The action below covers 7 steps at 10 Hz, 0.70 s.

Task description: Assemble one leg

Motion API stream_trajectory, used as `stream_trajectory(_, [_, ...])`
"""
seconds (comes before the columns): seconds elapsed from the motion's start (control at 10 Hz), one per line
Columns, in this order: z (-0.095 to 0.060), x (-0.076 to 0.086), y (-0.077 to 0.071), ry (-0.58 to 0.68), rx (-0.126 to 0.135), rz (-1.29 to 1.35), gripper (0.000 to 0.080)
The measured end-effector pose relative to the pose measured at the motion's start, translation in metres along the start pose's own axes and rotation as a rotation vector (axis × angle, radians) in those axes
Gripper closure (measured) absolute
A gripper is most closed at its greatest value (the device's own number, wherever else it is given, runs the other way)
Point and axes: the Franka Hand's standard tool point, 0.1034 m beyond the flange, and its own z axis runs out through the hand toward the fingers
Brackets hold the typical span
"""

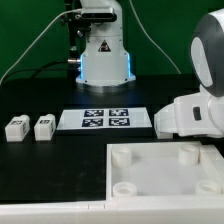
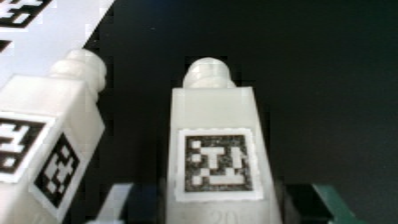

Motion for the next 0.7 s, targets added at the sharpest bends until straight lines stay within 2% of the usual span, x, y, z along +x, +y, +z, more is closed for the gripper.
stream_trajectory(0.1, [-0.009,0.002,0.004,0.047,0.002,-0.014,0.0508])
stream_trajectory(0.2, [-0.017,-0.006,0.007,0.052,0.001,-0.024,0.0508])
stream_trajectory(0.3, [-0.036,-0.014,0.01,0.088,0.005,-0.044,0.0508])
stream_trajectory(0.4, [-0.061,-0.024,0.016,0.176,0.014,-0.059,0.0508])
stream_trajectory(0.5, [-0.079,-0.04,0.024,0.239,0.02,-0.064,0.0508])
stream_trajectory(0.7, [-0.12,-0.061,0.041,0.417,0.033,-0.069,0.0508])
